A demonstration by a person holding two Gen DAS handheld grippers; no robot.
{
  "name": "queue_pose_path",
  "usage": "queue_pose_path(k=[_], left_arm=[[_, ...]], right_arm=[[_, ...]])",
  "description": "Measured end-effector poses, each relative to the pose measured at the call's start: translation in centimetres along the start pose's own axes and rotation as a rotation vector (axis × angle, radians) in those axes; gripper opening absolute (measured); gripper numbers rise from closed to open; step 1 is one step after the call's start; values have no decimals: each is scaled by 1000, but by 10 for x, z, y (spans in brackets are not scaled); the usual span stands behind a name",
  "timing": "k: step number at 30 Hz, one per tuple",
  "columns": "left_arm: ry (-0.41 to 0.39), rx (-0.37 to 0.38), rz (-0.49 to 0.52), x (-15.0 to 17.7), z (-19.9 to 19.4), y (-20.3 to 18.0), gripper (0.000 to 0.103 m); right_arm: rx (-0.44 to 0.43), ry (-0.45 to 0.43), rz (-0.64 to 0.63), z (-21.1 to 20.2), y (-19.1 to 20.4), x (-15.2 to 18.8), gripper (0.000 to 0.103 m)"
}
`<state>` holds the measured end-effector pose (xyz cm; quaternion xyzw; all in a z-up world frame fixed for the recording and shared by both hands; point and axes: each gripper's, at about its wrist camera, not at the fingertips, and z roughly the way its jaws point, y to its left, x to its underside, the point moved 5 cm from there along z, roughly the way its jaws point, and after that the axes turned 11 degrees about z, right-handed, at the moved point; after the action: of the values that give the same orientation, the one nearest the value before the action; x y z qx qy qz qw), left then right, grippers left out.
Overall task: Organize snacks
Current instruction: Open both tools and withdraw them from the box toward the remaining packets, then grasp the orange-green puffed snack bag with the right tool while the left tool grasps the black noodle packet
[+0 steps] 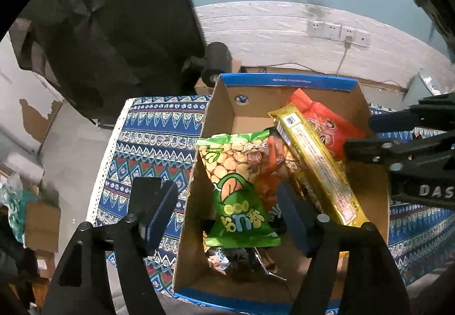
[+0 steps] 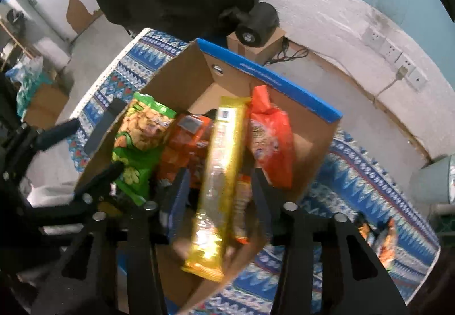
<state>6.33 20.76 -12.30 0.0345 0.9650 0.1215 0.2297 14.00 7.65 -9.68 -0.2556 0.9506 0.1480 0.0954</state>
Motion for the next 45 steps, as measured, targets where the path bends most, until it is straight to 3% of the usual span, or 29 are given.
queue_pose_path(k=[5, 21, 41, 45], left_arm=[[-6, 15, 30, -4, -3, -16, 80], [12, 127, 106, -25, -10, -86, 81], [52, 213, 304, -55, -1, -216, 82], [67, 231, 334, -60, 10, -243, 88]], right_arm=[[22, -16, 2, -13, -25, 7, 65], [159, 21, -28, -42, -135, 45, 69], [116, 75, 178, -41, -269, 104, 71], [120, 110, 197, -27, -288, 118, 71]])
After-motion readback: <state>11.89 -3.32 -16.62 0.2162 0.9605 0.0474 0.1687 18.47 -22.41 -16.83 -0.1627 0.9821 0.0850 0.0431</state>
